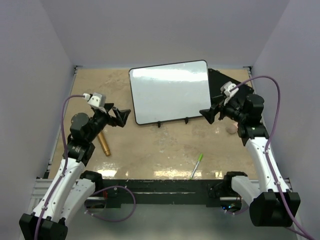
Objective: Write a sentence on the whiteboard
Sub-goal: Pick up the whiteboard marker from the corner of the board.
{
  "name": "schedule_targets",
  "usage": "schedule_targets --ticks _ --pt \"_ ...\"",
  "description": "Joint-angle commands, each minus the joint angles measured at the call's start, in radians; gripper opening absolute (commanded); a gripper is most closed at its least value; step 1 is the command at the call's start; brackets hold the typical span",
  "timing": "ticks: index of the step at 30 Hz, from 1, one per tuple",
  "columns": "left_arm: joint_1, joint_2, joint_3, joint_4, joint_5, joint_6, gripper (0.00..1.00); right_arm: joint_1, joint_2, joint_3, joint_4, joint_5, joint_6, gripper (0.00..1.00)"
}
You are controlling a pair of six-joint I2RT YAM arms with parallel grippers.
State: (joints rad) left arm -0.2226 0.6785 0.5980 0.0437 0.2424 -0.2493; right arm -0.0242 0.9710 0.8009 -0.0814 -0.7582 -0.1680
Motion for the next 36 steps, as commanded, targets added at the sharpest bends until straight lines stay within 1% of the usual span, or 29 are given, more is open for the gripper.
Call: schedule_targets --ticks 1,3,4,5,6,7,8,9,10,11,12,13,14,15,16,17,18,19,20,21,23,24,25,30,36 --pt "-0.029 0.042 0.020 0.070 0.257 -0.074 0.98 0.004 -0.046 -0.022 -0.086 -0.087 -0.226 0.99" --pt "-0.089 0.084 0.060 0.026 0.270 -0.114 0.98 0.004 -0.031 -0.025 -0.112 -0.076 -0.240 0.99" --pt "-0.122 0.099 0.074 0.007 0.259 -0.122 0.97 0.004 -0.016 -0.014 -0.132 -0.076 -0.273 0.99" --pt "-0.206 0.113 0.086 -0.028 0.236 -0.134 0.97 0.004 -0.002 0.010 -0.179 -0.084 -0.290 0.99" --pt "-0.262 0.139 0.104 -0.040 0.204 -0.157 0.95 0.006 0.030 0.024 -0.199 -0.085 -0.303 0.99" --pt "-0.326 0.156 0.114 -0.042 0.116 -0.163 0.95 0.004 0.043 0.037 -0.216 -0.086 -0.318 0.99" --pt "-0.468 0.176 0.123 -0.086 0.057 -0.172 0.94 0.004 0.054 0.058 -0.242 -0.073 -0.323 0.99" --pt "-0.539 0.225 0.140 -0.093 -0.004 -0.195 0.92 0.004 0.061 0.066 -0.253 -0.058 -0.329 0.99" --pt "-0.608 0.257 0.146 -0.094 -0.114 -0.211 0.89 0.004 0.063 0.075 -0.264 -0.038 -0.338 0.99" --pt "-0.724 0.291 0.155 -0.091 -0.170 -0.229 0.86 0.003 0.060 0.078 -0.259 -0.018 -0.326 0.99" --pt "-0.780 0.375 0.181 -0.090 -0.227 -0.273 0.83 0.003 0.052 0.078 -0.245 0.029 -0.305 0.99" --pt "-0.829 0.424 0.201 -0.093 -0.314 -0.286 0.83 0.003 0.040 0.077 -0.229 0.058 -0.263 0.98" --pt "-0.912 0.476 0.232 -0.120 -0.356 -0.304 0.82 0.003 0.034 0.077 -0.209 0.088 -0.251 0.99" --pt "-0.946 0.584 0.300 -0.143 -0.400 -0.350 0.82 0.003 0.028 0.077 -0.199 0.130 -0.236 0.99" --pt "-0.974 0.637 0.336 -0.163 -0.466 -0.372 0.83 0.003 0.022 0.077 -0.193 0.151 -0.219 0.99" --pt "-1.015 0.686 0.371 -0.195 -0.485 -0.390 0.82 0.001 0.011 0.077 -0.181 0.166 -0.209 0.99" --pt "-1.035 0.775 0.437 -0.206 -0.515 -0.425 0.82 0.003 0.006 0.077 -0.176 0.181 -0.203 0.99" --pt "-1.049 0.817 0.471 -0.223 -0.555 -0.436 0.82 0.001 0.003 0.077 -0.173 0.207 -0.193 0.99" --pt "-1.073 0.858 0.508 -0.258 -0.566 -0.447 0.83 0.001 -0.003 0.078 -0.169 0.214 -0.188 0.99" --pt "-1.083 0.936 0.581 -0.283 -0.604 -0.470 0.82 -0.002 -0.003 0.078 -0.167 0.221 -0.183 0.99" --pt "-1.103 1.007 0.652 -0.346 -0.629 -0.484 0.82 -0.002 -0.006 0.080 -0.164 0.238 -0.176 0.99" --pt "-1.107 1.070 0.705 -0.358 -0.637 -0.487 0.81 -0.003 -0.008 0.081 -0.164 0.243 -0.173 0.99" --pt "-1.109 1.096 0.729 -0.367 -0.637 -0.489 0.80 -0.005 -0.008 0.081 -0.164 0.247 -0.168 0.99" --pt "-1.112 1.220 0.815 -0.369 -0.624 -0.472 0.64 -0.010 -0.005 0.089 -0.172 0.261 -0.165 0.99" --pt "-1.112 1.331 0.914 -0.393 -0.595 -0.432 0.56 -0.010 -0.002 0.092 -0.178 0.247 -0.163 0.99"
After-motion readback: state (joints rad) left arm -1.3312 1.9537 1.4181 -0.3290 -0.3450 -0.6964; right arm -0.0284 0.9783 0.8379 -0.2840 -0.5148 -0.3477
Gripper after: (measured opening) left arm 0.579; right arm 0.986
